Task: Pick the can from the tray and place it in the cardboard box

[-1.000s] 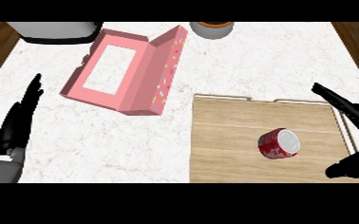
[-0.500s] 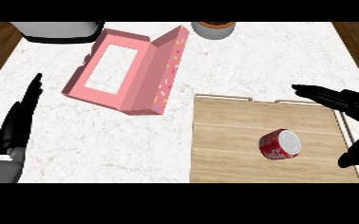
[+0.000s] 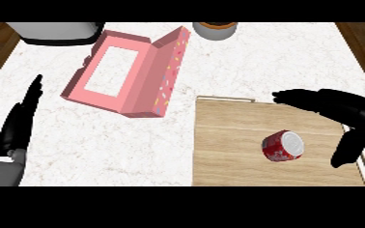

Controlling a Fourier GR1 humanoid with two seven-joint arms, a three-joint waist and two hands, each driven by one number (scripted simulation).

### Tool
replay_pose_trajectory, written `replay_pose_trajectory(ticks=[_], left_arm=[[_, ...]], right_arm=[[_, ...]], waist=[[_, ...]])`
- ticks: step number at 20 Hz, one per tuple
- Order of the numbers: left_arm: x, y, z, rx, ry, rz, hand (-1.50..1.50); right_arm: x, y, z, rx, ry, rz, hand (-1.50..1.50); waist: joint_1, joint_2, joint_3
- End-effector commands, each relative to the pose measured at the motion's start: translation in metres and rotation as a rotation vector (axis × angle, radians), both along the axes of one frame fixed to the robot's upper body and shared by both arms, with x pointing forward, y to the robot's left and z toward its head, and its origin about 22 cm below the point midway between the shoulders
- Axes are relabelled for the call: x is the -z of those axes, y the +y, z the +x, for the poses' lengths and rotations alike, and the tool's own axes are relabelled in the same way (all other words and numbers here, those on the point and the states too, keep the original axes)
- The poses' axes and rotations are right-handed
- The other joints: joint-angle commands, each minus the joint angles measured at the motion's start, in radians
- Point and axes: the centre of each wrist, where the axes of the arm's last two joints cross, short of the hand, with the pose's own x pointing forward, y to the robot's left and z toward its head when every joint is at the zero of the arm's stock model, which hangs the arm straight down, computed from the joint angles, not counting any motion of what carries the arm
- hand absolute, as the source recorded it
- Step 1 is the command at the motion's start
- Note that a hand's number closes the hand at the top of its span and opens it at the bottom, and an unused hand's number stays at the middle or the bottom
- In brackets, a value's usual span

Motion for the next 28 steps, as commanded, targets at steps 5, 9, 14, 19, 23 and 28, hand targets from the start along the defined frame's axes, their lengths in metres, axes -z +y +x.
replay_pose_trajectory(ticks=[5, 9, 14, 19, 23, 28], left_arm=[[-0.011, -0.018, -0.007, 0.012, 0.005, -0.002, 0.0], [-0.022, 0.0, -0.008, -0.024, -0.012, 0.012, 0.0], [0.012, 0.001, -0.002, -0.008, 0.005, 0.01, 0.0], [-0.005, 0.021, -0.002, -0.015, 0.002, -0.016, 0.0], [0.009, 0.018, 0.003, -0.012, 0.004, -0.004, 0.0], [-0.022, -0.004, 0.003, -0.001, 0.012, -0.008, 0.0]], right_arm=[[0.02, 0.018, 0.001, -0.01, -0.001, -0.045, -1.5], [0.001, 0.032, -0.007, -0.039, 0.003, -0.068, -1.5], [0.019, 0.027, -0.006, -0.037, 0.018, -0.001, -1.5], [0.006, 0.037, -0.021, -0.106, 0.037, 0.04, -1.5], [0.005, 0.042, -0.034, -0.117, 0.017, 0.048, -1.5], [0.004, 0.056, -0.046, -0.118, 0.04, -0.078, -1.5]], waist=[[-0.001, -0.001, 0.001], [-0.004, -0.002, 0.0], [-0.007, 0.001, 0.0], [-0.009, 0.0, 0.0], [-0.011, 0.0, 0.0], [-0.006, -0.002, 0.001]])
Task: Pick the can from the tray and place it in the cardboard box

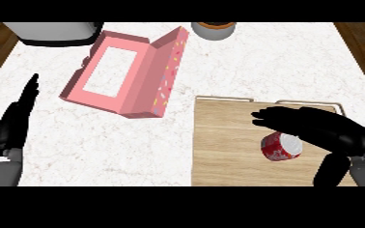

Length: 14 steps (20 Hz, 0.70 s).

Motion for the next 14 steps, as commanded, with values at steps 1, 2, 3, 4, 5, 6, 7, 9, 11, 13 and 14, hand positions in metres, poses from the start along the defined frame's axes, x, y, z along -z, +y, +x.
replay_pose_trajectory(ticks=[1, 2, 3, 4, 5, 6, 7, 9, 11, 13, 14], left_arm=[[-0.004, 0.011, -0.004, 0.002, 0.0, 0.001, 0.0], [0.002, 0.001, -0.002, -0.01, -0.023, -0.001, 0.0], [-0.002, 0.012, -0.01, 0.023, -0.013, -0.007, 0.0], [0.008, -0.001, -0.017, 0.006, -0.007, 0.001, 0.0], [0.009, -0.005, 0.0, -0.007, 0.0, -0.018, 0.0], [0.017, -0.005, 0.004, -0.006, -0.016, 0.018, 0.0], [0.004, 0.008, -0.003, 0.018, -0.003, -0.008, 0.0], [-0.004, -0.002, -0.01, 0.013, -0.001, -0.005, 0.0], [0.003, -0.008, -0.014, 0.003, 0.01, 0.015, 0.0], [-0.016, 0.006, -0.009, 0.007, 0.007, 0.009, 0.0], [-0.008, -0.012, 0.007, 0.009, 0.008, -0.008, 0.0]], right_arm=[[-0.002, 0.001, -0.015, -0.031, 0.03, -0.068, -1.5], [0.029, 0.012, -0.004, 0.0, 0.034, -0.079, -1.5], [0.024, 0.004, -0.002, 0.01, 0.04, -0.103, -1.5], [0.01, 0.006, -0.006, 0.013, 0.048, -0.119, -1.5], [0.029, 0.006, -0.002, 0.021, 0.034, -0.124, -1.5], [0.029, 0.023, -0.01, 0.021, 0.038, -0.11, -1.5], [0.033, 0.039, -0.016, 0.033, 0.041, -0.136, -1.5], [0.04, 0.024, 0.001, 0.041, 0.044, -0.117, -1.5], [0.05, 0.029, -0.005, 0.055, -0.031, -0.105, 1.5], [0.053, 0.026, -0.004, 0.07, -0.15, -0.041, 1.5], [0.059, 0.037, -0.004, 0.072, -0.169, -0.015, 1.5]], waist=[[-0.001, 0.0, 0.0], [0.005, 0.002, 0.001], [0.006, 0.001, 0.0], [0.004, 0.0, 0.0], [0.002, 0.002, 0.0], [-0.001, 0.002, 0.0], [0.002, 0.001, 0.0], [0.006, 0.001, 0.001], [0.006, 0.001, 0.001], [0.007, 0.001, 0.001], [0.002, 0.002, 0.001]])
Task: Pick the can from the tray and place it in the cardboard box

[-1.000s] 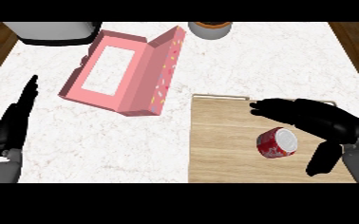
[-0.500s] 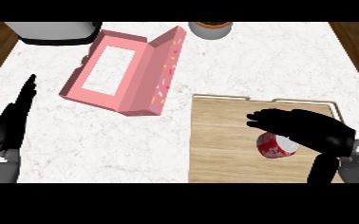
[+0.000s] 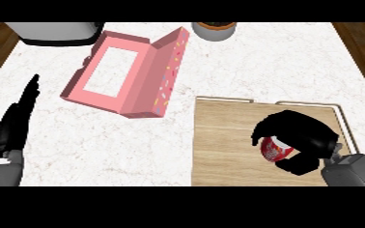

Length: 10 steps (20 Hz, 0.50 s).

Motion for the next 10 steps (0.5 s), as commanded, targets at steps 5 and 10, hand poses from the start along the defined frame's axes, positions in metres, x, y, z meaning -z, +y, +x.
replay_pose_trajectory(ticks=[5, 10], left_arm=[[0.016, 0.001, -0.006, -0.004, -0.009, 0.012, 0.0], [0.002, -0.018, 0.014, 0.08, -0.022, 0.011, 0.0]], right_arm=[[0.013, -0.011, 0.01, 0.027, -0.18, 0.052, 1.5], [-0.109, 0.025, 0.083, 0.147, -0.196, -0.528, 1.5]], waist=[[0.0, 0.008, 0.007], [0.104, 0.022, -0.009]])
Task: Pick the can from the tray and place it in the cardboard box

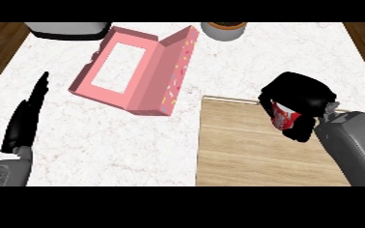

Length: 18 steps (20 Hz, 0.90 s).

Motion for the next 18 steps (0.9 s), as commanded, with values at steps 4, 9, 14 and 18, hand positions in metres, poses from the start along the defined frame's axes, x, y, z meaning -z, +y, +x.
replay_pose_trajectory(ticks=[4, 9, 14, 18], left_arm=[[-0.007, -0.014, 0.014, 0.079, -0.016, 0.003, 0.0], [-0.011, -0.021, 0.024, 0.079, -0.016, 0.001, 0.0], [-0.015, -0.024, 0.026, 0.071, -0.017, 0.004, 0.0], [-0.017, -0.017, 0.028, 0.053, -0.023, -0.002, 0.0]], right_arm=[[-0.128, 0.035, 0.055, 0.146, -0.054, -0.401, 1.5], [-0.21, 0.098, 0.069, 0.117, -0.164, -0.404, 1.5], [-0.233, 0.152, 0.078, -0.042, -0.282, -0.22, 1.5], [-0.227, 0.189, 0.089, -0.104, -0.228, -0.136, 1.5]], waist=[[0.089, 0.015, -0.003], [0.085, 0.017, -0.001], [0.072, 0.024, 0.004], [0.063, 0.026, 0.004]])
